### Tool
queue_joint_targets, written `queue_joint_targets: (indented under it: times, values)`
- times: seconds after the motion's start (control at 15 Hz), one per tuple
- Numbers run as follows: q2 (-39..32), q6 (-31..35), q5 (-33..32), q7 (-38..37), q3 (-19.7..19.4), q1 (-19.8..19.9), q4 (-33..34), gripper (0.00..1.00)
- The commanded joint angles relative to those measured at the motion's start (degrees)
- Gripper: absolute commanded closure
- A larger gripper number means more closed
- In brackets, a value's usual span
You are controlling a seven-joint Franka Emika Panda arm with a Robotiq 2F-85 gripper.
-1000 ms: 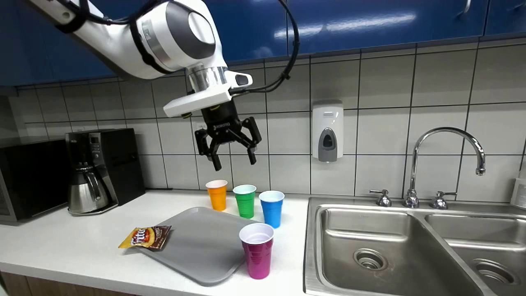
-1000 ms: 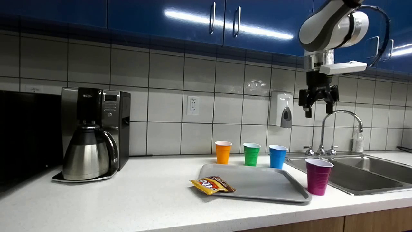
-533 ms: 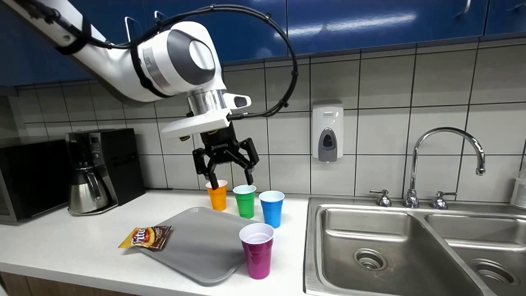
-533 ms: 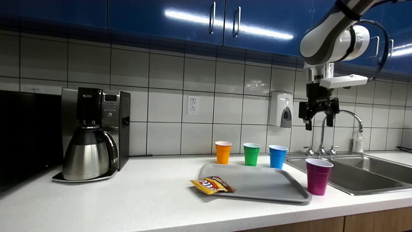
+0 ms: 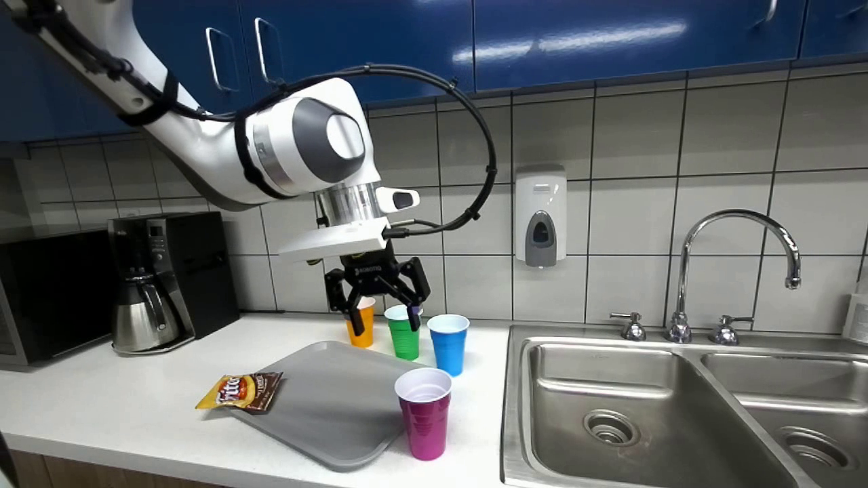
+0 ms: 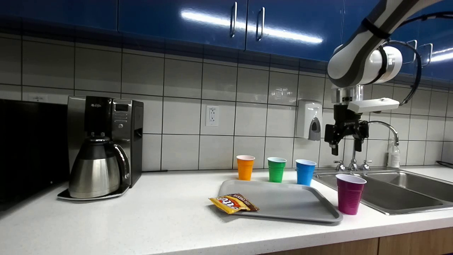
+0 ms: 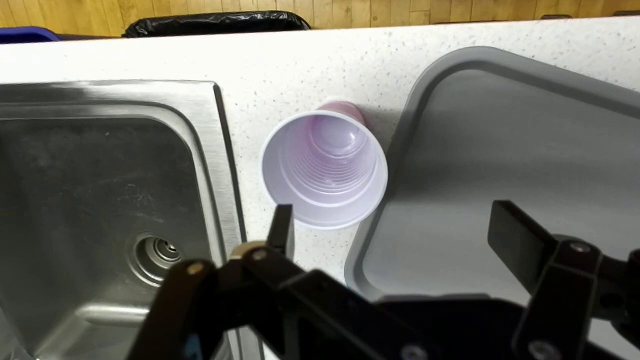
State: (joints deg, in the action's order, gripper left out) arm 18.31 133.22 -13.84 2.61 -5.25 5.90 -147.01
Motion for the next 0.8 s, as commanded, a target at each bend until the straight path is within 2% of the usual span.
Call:
queue_joint_targets:
  times: [0.0, 0.73]
  values:
    - [-3.03, 3.40, 1.37, -0.97, 0.03, 0.29, -0.08, 0.00]
    - [-12.86, 10.57, 0.56, -4.57, 0.36, 0.47, 1.09, 0.00]
